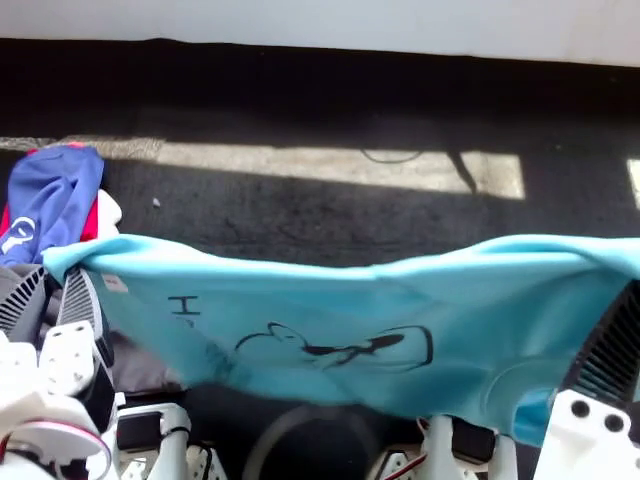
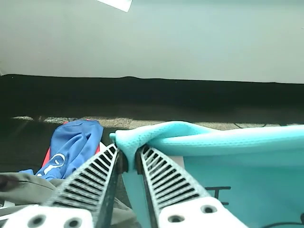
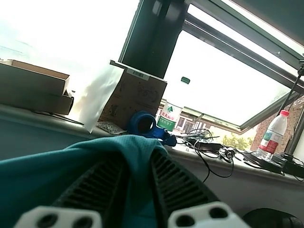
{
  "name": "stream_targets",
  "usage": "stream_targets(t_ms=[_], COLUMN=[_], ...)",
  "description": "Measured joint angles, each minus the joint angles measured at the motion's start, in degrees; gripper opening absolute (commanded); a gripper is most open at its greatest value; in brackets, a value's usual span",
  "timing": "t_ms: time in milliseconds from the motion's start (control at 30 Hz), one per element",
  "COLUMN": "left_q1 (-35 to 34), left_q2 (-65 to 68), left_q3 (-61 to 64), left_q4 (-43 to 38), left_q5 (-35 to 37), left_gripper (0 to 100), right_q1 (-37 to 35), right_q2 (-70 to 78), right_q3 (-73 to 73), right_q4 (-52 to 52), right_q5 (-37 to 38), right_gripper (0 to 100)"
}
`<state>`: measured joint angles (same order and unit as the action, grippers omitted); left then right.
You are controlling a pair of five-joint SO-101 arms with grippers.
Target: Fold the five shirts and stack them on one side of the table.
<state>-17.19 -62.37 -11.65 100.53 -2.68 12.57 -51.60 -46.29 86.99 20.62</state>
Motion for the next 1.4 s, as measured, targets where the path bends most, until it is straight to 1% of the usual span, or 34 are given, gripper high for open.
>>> stream_targets(t_ms=[133,300,400,533,600,733,833,967,1033,1400], left_q1=[-1.1,-1.1,-0.3,3.2,5.2,7.8,8.0,8.1,8.3,10.5], left_q2=[3.1,15.0,23.7,36.2,42.6,53.5,60.7,69.5,73.9,98.7], left_q3=[0.0,2.6,5.2,6.7,6.9,4.5,-2.0,-13.4,-17.1,-28.3], left_q4=[0.0,-1.6,-6.2,-13.7,-17.5,-23.6,-24.6,-23.9,-23.0,-22.4], left_q5=[0.0,0.1,0.1,0.1,0.1,0.1,0.1,0.1,0.1,0.0], left_gripper=[1,1,1,1,1,1,1,1,1,1], right_q1=[0.0,-0.1,-2.6,-6.3,-6.9,-6.9,-6.9,-6.9,-7.3,-9.3], right_q2=[2.4,8.9,12.6,17.8,20.8,28.5,34.8,42.9,46.2,62.8], right_q3=[5.5,16.8,25.0,36.5,41.5,44.9,44.3,40.2,39.1,39.1], right_q4=[-4.1,-10.9,-15.9,-24.6,-30.3,-41.2,-46.2,-47.5,-46.7,-33.1], right_q5=[0.0,0.0,0.0,0.0,0.0,0.0,-0.2,-0.2,-0.2,-0.2], right_gripper=[0.5,0.5,0.5,0.5,0.5,0.5,0.5,0.5,0.5,0.5])
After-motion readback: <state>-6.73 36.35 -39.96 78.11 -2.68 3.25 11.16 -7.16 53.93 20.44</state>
